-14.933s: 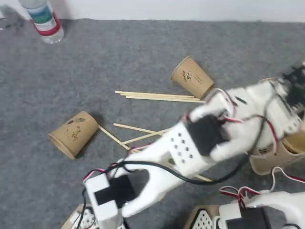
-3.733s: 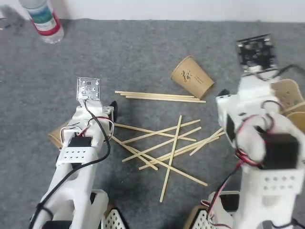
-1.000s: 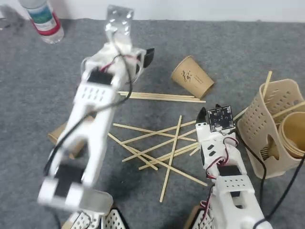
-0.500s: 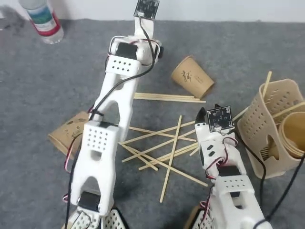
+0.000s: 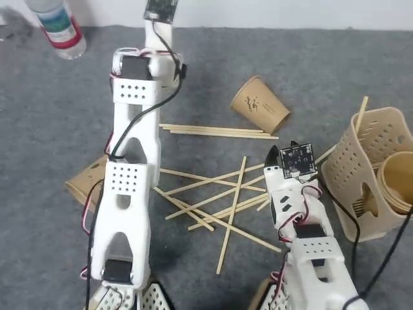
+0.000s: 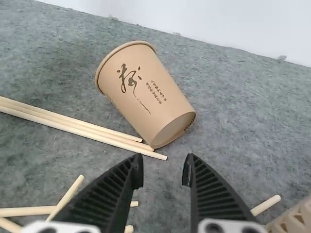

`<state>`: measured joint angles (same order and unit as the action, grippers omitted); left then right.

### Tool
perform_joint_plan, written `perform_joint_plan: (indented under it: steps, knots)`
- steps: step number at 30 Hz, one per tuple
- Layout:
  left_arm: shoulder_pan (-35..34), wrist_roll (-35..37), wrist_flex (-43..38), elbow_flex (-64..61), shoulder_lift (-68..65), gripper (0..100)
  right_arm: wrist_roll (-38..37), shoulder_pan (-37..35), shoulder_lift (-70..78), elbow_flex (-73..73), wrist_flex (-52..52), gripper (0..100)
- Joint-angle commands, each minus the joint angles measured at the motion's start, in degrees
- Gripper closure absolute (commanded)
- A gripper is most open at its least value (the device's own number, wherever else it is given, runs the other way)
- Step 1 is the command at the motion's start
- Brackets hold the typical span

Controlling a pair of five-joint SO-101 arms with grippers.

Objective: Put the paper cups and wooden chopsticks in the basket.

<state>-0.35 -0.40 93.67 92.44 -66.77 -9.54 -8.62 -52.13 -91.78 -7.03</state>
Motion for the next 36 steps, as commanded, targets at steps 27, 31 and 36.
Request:
perform_joint_plan:
  steps: [27,31,36]
  knots:
    - [-11.0,-18.4,7.0,-51.1,58.1,72,0.2,-0.6,-1.2,0.8,-1.5,85.0]
    - [-15.0,-25.3,7.0,-63.4,72.4,72,0.2,-0.6,-1.2,0.8,-1.5,85.0]
    - [-21.9,-34.1,7.0,-74.6,85.1,72,0.2,-0.6,-1.2,0.8,-1.2,84.9]
